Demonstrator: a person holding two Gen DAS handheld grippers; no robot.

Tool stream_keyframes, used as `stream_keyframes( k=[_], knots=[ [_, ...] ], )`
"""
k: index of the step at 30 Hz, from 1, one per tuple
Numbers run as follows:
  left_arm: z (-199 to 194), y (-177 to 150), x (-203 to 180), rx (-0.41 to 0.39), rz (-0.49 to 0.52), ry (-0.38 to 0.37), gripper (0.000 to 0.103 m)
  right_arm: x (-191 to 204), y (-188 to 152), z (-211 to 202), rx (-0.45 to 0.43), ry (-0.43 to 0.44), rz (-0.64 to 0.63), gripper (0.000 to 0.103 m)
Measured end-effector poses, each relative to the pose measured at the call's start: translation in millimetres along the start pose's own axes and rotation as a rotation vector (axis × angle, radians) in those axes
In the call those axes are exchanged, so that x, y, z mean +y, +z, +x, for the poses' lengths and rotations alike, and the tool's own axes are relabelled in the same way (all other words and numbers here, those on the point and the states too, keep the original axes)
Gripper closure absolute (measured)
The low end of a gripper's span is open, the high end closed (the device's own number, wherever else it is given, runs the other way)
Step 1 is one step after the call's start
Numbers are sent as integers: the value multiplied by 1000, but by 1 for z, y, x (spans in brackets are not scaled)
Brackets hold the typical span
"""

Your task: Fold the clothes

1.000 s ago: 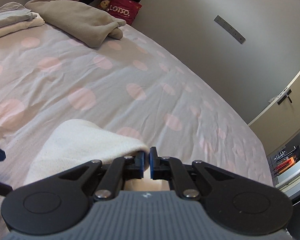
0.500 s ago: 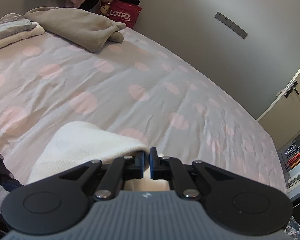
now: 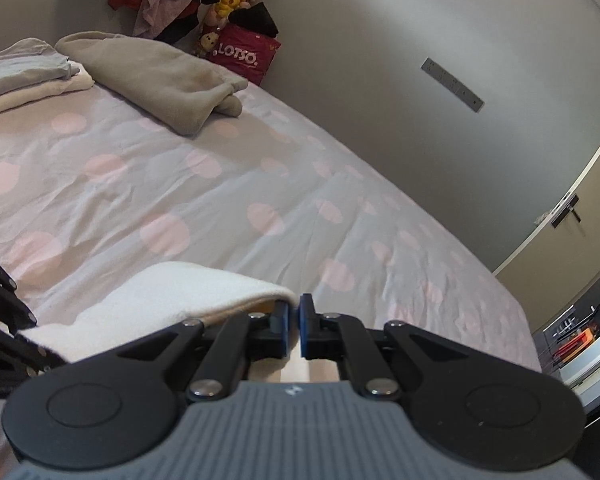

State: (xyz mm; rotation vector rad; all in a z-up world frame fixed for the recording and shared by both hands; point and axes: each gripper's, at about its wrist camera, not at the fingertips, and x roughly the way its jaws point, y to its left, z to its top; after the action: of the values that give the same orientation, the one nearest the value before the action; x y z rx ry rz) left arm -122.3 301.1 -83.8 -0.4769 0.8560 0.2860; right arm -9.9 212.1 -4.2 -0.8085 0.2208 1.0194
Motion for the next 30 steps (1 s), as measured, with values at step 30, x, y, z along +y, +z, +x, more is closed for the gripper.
stream_keyframes(
  k=[30],
  knots=[
    [-99,52,23,-179,149,100,102,-5,5,-51,12,112,214,97]
  ],
)
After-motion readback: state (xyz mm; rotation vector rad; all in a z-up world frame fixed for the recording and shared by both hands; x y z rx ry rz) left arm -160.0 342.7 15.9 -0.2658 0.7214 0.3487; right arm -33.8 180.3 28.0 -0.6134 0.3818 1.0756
